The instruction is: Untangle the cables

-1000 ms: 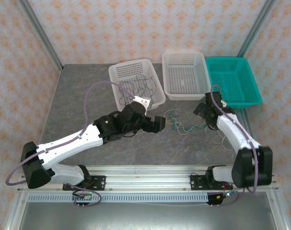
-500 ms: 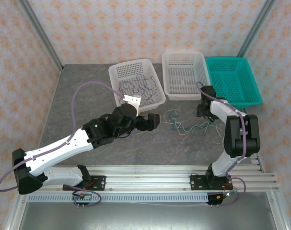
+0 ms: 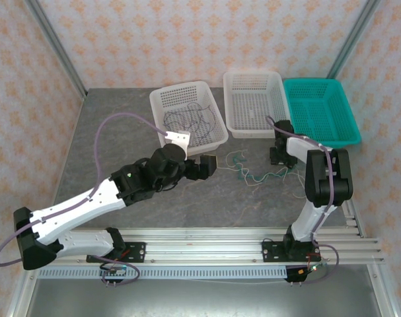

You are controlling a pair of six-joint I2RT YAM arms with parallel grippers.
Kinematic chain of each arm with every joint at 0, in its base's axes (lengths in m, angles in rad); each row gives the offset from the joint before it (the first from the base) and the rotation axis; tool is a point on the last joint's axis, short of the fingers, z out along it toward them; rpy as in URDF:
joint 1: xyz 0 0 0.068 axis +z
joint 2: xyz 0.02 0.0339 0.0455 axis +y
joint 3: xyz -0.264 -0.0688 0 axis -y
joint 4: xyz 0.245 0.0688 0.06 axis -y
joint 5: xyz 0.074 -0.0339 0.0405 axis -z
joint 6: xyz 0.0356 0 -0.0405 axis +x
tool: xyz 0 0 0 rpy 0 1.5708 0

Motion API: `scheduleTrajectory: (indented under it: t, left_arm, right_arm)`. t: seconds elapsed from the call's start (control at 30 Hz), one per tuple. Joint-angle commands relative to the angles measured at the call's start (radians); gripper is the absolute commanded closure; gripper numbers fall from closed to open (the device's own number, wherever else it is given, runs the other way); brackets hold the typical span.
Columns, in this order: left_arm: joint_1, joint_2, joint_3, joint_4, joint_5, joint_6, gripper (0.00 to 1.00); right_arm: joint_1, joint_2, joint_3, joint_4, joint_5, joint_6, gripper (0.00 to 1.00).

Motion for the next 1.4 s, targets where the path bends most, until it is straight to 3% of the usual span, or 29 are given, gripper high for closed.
scheduleTrajectory:
  t: [0.0, 0.17, 0.3, 0.47, 0.53, 0.67, 0.77, 1.03, 1.23, 1.37]
  left_arm:
    - [0.0, -0.018, -0.001, -0.019, -0.044, -0.009, 0.0]
    - [-0.001, -0.001, 0.008, -0.027, -0.037, -0.008, 0.0]
    - [0.0, 0.004, 0.008, -0.018, -0.034, -0.016, 0.0]
    - [-0.001, 0.006, 0.017, -0.029, -0.041, -0.019, 0.0]
    - [0.0, 0.003, 0.02, -0.04, -0.043, -0.019, 0.0]
    - [-0.001, -0.007, 0.019, -0.048, -0.053, -0.021, 0.0]
    - [0.0, -0.014, 0.02, -0.053, -0.059, -0.022, 0.0]
    - [-0.001, -0.041, 0.006, -0.06, -0.072, -0.03, 0.0]
    - [0.0, -0.054, -0.002, -0.061, -0.08, -0.035, 0.0]
    - [0.0, -0.06, -0.009, -0.061, -0.079, -0.042, 0.0]
  right_arm:
    - [-0.01, 0.016, -0.036, 0.036, 0.021, 0.011, 0.54]
    - [-0.011, -0.083, -0.057, 0.089, 0.095, 0.024, 0.38]
    - [-0.021, -0.098, -0.104, 0.178, 0.127, 0.002, 0.39]
    - [-0.043, 0.024, -0.042, 0.098, 0.056, -0.001, 0.42]
    - [-0.057, 0.047, -0.025, 0.079, 0.011, -0.008, 0.53]
    - [-0.09, 0.04, -0.032, 0.088, -0.107, -0.015, 0.61]
    - [-0.096, 0.041, -0.027, 0.075, -0.114, -0.023, 0.63]
    - [-0.097, 0.024, -0.029, 0.058, -0.119, -0.026, 0.88]
    - [-0.098, -0.113, -0.058, 0.078, -0.12, -0.033, 0.99]
    - [-0.098, -0.289, -0.088, 0.087, -0.059, -0.02, 1.0]
